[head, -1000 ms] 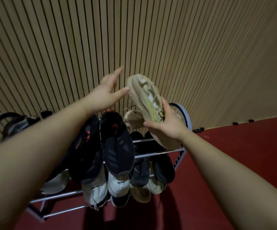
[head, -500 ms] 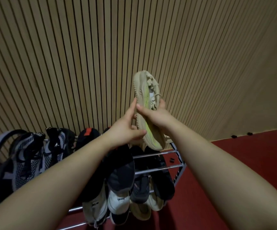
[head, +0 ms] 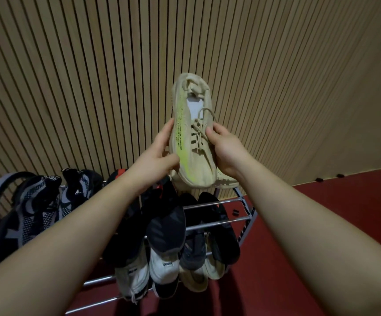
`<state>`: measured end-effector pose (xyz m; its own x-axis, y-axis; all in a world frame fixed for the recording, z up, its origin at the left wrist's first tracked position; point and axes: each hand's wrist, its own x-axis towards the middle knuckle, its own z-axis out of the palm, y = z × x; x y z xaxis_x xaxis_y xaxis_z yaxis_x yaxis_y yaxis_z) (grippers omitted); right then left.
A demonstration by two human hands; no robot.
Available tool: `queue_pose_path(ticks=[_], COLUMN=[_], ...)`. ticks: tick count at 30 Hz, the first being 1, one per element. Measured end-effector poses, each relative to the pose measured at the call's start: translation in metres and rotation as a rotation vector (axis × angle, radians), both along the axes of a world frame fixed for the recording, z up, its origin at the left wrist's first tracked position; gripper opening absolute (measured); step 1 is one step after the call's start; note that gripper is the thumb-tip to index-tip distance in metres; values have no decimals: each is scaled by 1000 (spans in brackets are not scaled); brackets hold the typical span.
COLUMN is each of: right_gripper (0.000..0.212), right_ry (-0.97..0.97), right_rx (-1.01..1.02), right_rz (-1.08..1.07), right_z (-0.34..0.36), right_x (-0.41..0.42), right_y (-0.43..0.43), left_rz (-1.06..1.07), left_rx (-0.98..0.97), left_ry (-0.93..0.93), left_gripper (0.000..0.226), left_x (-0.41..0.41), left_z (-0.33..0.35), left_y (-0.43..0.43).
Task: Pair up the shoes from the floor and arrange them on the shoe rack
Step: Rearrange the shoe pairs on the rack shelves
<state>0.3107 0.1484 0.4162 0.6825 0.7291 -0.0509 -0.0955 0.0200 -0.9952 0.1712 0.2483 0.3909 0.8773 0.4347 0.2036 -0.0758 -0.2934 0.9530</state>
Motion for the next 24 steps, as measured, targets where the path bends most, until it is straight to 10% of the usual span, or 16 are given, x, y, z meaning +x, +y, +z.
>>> queue_pose_path(ticks=[14, 24], right_gripper=[46, 47], right_ry=[-24, -864], right_rx=[-45, -909], right_rz=[140, 138], right_z=[4, -62], right_x=[3, 67], right_y=[0, -21], left_rz=[-47, 55], left_rx=[-330, -342], left_ry=[-20, -121], left_gripper=[99, 100], left_x=[-11, -18], left_z=[-20, -23], left_y=[10, 22])
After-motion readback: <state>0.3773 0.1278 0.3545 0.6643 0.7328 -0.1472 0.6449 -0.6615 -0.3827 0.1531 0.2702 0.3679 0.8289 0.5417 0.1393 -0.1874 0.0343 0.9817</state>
